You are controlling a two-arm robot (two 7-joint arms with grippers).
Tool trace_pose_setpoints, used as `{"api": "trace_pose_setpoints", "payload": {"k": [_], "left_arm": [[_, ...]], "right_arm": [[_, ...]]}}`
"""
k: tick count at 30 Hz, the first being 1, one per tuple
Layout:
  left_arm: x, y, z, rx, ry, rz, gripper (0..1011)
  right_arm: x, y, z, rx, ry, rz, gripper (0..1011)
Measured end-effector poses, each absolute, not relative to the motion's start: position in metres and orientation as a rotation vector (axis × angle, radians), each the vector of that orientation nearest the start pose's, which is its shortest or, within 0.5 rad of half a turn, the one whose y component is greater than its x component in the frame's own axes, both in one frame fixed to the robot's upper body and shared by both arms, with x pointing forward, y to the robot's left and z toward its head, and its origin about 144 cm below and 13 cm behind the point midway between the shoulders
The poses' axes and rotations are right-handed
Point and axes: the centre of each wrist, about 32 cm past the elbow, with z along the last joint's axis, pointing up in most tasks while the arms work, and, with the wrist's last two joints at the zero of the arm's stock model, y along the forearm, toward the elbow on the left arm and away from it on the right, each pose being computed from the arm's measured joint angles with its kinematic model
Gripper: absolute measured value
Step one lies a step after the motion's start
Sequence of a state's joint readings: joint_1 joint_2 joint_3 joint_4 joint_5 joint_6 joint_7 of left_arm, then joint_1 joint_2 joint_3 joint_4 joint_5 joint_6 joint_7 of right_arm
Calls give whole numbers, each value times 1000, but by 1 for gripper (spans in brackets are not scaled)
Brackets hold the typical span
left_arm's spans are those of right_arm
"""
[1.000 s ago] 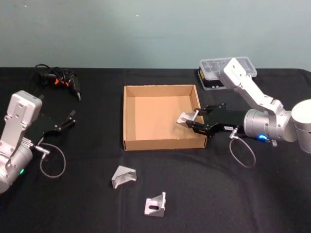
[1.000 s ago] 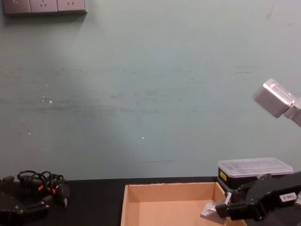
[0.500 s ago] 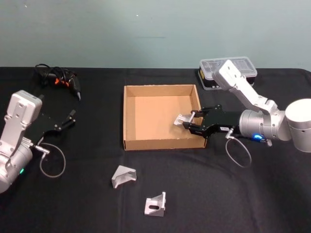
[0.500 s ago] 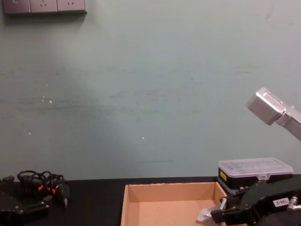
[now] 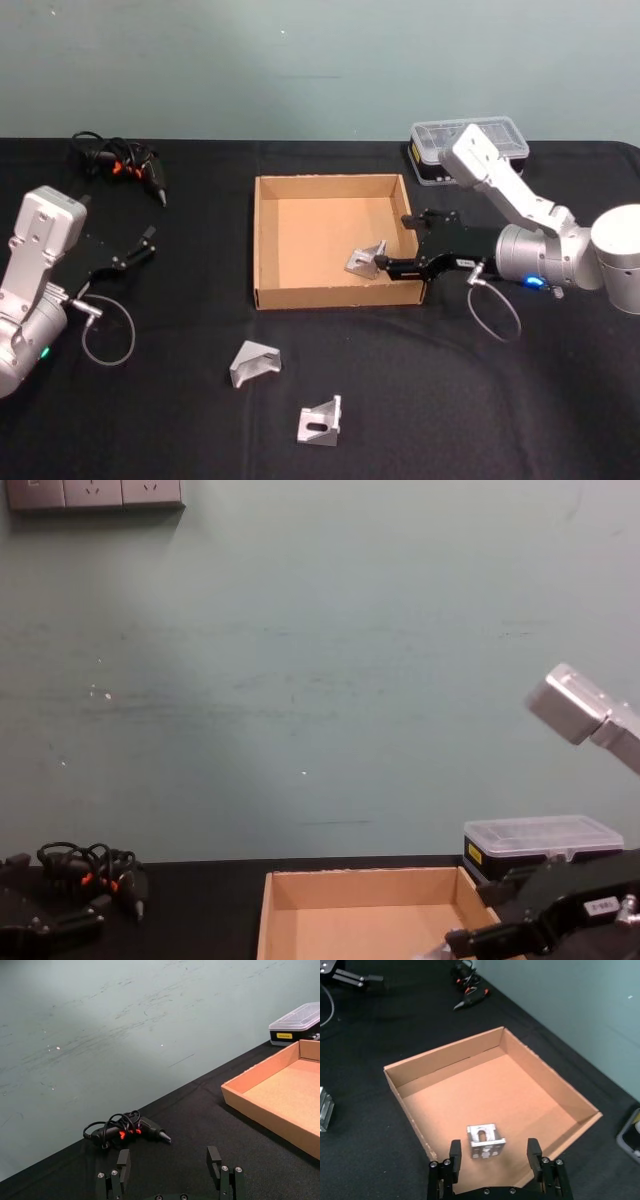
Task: Use one hand to pick up the angle iron from the table and place it into the box.
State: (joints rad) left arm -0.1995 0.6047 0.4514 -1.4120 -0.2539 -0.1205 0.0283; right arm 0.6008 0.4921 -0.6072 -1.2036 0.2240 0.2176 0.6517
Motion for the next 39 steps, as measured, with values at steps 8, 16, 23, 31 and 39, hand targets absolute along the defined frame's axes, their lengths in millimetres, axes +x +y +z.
{"api": "trace_pose_setpoints", "payload": {"k": [8, 16, 23, 31, 39], "left_arm": [[489, 310, 1140, 304, -285, 1248, 1000], [489, 310, 1140, 304, -285, 1248, 1000], [489, 310, 1140, 304, -285, 1248, 1000], [489, 310, 1140, 304, -285, 1248, 1000], [489, 310, 1140, 304, -285, 1248, 1000]], "right_arm": [[574, -279, 1217, -487, -102, -681, 1003], [543, -289, 1226, -413, -134, -693, 1002], [513, -294, 1235, -380, -155, -667, 1000], [486, -295, 1237, -386, -160, -574, 1000], [472, -281, 1228, -417, -146, -452, 1000]]}}
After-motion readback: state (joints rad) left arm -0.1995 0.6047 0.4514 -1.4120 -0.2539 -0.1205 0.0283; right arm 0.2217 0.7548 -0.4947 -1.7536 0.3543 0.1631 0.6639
